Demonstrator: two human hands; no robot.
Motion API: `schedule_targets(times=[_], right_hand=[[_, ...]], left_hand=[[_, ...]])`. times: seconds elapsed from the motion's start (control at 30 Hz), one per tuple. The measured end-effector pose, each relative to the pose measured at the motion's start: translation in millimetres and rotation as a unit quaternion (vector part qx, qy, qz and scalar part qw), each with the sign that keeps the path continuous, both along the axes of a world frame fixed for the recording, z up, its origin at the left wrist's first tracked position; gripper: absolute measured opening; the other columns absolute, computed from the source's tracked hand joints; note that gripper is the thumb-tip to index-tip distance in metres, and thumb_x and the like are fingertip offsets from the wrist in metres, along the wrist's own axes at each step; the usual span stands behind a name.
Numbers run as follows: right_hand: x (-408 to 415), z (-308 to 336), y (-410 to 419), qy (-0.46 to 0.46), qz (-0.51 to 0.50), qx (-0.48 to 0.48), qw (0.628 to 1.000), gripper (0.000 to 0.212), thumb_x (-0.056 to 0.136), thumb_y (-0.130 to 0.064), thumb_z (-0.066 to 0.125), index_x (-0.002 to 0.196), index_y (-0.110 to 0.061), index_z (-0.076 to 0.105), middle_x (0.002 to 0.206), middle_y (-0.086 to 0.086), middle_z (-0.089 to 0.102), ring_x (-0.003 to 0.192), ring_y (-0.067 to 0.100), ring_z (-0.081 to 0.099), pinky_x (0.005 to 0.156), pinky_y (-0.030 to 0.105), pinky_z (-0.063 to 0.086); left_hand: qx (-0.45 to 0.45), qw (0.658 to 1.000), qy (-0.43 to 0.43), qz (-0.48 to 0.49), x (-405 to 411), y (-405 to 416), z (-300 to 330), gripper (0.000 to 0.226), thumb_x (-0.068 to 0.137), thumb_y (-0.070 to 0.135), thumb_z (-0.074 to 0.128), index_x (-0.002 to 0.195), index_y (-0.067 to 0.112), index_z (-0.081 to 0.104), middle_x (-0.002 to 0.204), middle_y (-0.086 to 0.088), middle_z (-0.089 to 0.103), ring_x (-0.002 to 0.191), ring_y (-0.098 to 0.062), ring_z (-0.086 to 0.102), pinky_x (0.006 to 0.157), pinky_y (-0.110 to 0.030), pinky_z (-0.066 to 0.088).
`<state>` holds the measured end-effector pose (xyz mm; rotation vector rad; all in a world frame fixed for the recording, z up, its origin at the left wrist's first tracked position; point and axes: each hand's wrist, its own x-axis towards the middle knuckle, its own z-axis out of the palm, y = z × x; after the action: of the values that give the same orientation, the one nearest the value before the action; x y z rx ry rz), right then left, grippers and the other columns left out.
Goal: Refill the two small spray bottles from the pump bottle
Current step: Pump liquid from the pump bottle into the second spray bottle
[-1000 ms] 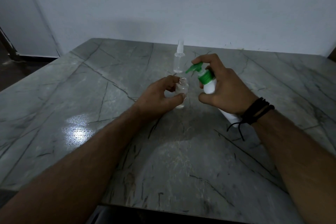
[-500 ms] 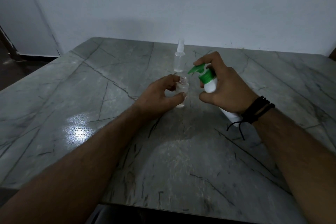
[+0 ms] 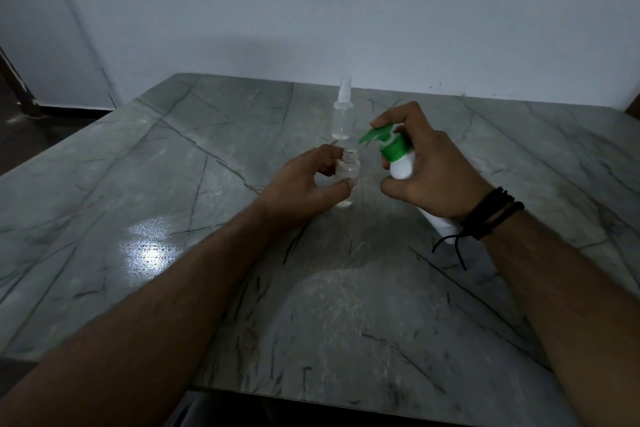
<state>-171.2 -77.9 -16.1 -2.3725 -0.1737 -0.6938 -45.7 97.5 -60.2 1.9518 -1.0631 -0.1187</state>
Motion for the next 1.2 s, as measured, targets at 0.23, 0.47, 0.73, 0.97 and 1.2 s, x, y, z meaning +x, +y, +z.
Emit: schedule_targets(times=[0.23, 0.47, 0.73, 0.97, 1.2], right_hand=[[0.6, -1.2, 1.2, 0.004, 0.002, -0.014, 1.0, 0.072, 0.071, 0.0, 0.076, 0.132, -0.023, 0.045, 0.081, -0.004, 0.063, 0.07, 0.013, 0.064, 0.065, 0.028, 0.052], [1.2, -1.0, 0.0, 0.008, 0.0, -0.006, 1.0, 0.067, 0.071, 0.0, 0.076, 0.126, -0.023, 0.046, 0.086, -0.003, 0.064, 0.075, 0.012, 0.065, 0.066, 0.021, 0.051], [0.4, 0.4, 1.8, 0.005, 0.003, -0.02, 1.0, 0.072, 0.071, -0.001, 0.076, 0.132, -0.022, 0.045, 0.083, -0.006, 0.062, 0.07, 0.017, 0.064, 0.066, 0.035, 0.053], [-0.1, -0.2, 0.7, 0.009, -0.002, -0.005, 1.0, 0.068, 0.072, 0.0, 0.076, 0.128, -0.021, 0.045, 0.085, 0.0, 0.064, 0.073, 0.015, 0.065, 0.067, 0.033, 0.054], [-0.1, -0.7, 2.1, 0.009, -0.003, -0.015, 1.0, 0.074, 0.07, -0.002, 0.076, 0.132, -0.024, 0.044, 0.082, -0.003, 0.062, 0.071, 0.02, 0.064, 0.066, 0.036, 0.053]], left_hand=[[-0.005, 1.0, 0.001, 0.002, -1.6, -0.9, -0.2, 0.044, 0.087, 0.04, 0.067, 0.127, 0.027, 0.055, 0.118, 0.008, 0.061, 0.108, -0.008, 0.056, 0.086, -0.027, 0.046], [-0.007, 1.0, -0.001, 0.002, -1.9, -1.1, -0.5, 0.044, 0.086, 0.04, 0.067, 0.127, 0.026, 0.055, 0.117, 0.008, 0.061, 0.108, -0.008, 0.057, 0.082, -0.024, 0.044], [-0.004, 1.0, -0.004, 0.004, -0.4, -0.6, -1.6, 0.047, 0.084, 0.047, 0.066, 0.126, 0.029, 0.055, 0.117, 0.009, 0.061, 0.108, -0.006, 0.057, 0.085, -0.028, 0.047], [0.001, 1.0, -0.006, 0.004, 0.1, -1.3, -0.9, 0.047, 0.086, 0.043, 0.066, 0.128, 0.026, 0.055, 0.118, 0.008, 0.061, 0.108, -0.008, 0.057, 0.087, -0.03, 0.048], [-0.004, 1.0, 0.004, 0.0, -1.0, -1.3, -0.2, 0.044, 0.087, 0.04, 0.067, 0.127, 0.028, 0.055, 0.118, 0.008, 0.061, 0.108, -0.006, 0.056, 0.084, -0.025, 0.046]])
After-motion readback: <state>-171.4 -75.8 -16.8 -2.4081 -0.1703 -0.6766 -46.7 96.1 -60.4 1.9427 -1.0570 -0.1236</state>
